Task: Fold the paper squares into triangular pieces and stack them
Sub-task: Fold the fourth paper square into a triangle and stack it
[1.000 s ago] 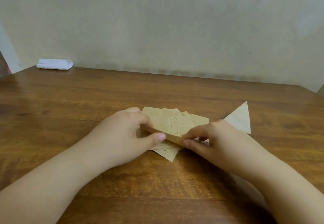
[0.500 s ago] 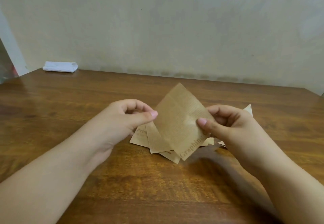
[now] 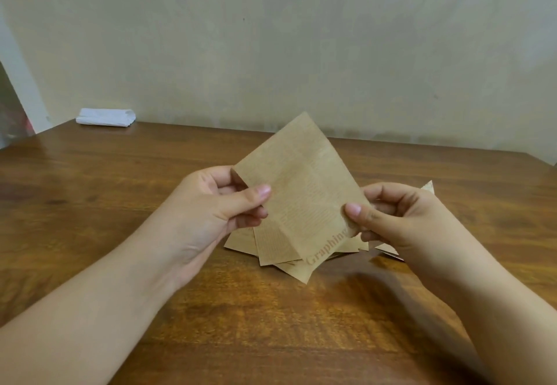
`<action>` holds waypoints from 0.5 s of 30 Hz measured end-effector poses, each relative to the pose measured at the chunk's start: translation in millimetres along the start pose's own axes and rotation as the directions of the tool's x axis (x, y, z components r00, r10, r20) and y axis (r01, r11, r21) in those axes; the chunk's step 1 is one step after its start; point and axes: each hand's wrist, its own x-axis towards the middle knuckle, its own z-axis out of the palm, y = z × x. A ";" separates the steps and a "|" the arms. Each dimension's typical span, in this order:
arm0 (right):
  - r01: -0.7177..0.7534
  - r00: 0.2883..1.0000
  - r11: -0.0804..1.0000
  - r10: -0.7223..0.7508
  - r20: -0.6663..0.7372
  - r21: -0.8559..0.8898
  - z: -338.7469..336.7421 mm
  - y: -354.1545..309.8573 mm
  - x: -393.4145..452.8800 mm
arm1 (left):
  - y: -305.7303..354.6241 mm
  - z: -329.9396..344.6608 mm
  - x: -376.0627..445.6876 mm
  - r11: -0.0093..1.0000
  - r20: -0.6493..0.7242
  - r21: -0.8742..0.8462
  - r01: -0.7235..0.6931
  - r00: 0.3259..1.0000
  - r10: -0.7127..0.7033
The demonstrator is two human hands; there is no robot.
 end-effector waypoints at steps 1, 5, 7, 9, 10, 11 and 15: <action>0.018 1.000 1.000 -0.018 -0.008 -0.018 -0.7 0.4 0.3 | 0.2 -0.4 0.4 1.000 -0.026 -0.019 -0.018 1.000 0.017; 0.091 0.995 0.993 -0.088 -0.041 0.081 -1.8 -0.8 -1.0 | 0.1 -1.1 1.6 0.998 -0.072 -0.037 -0.041 0.997 0.038; 0.162 0.982 0.971 -0.141 -0.129 0.174 1.0 -4.2 -3.1 | -4.2 -1.0 2.6 0.998 -0.144 0.049 -0.028 0.989 0.035; 0.310 0.917 0.950 -0.306 -0.255 -0.024 3.6 -5.0 -6.3 | -7.5 0.5 2.1 0.980 -0.265 0.198 -0.036 0.960 0.088; 0.371 0.860 0.902 -0.424 -0.284 -0.221 5.1 -3.7 -6.8 | -7.3 2.0 -0.3 0.961 -0.281 0.267 -0.074 0.948 0.151; 0.412 0.798 0.813 -0.540 -0.268 -0.412 6.8 -1.2 -7.1 | -5.5 4.1 -3.5 0.935 -0.249 0.330 -0.132 0.943 0.221; 0.478 0.666 0.485 -0.744 -0.058 -0.733 13.7 7.2 -8.6 | -0.2 19.4 -20.1 0.869 0.080 0.426 -0.252 0.967 0.241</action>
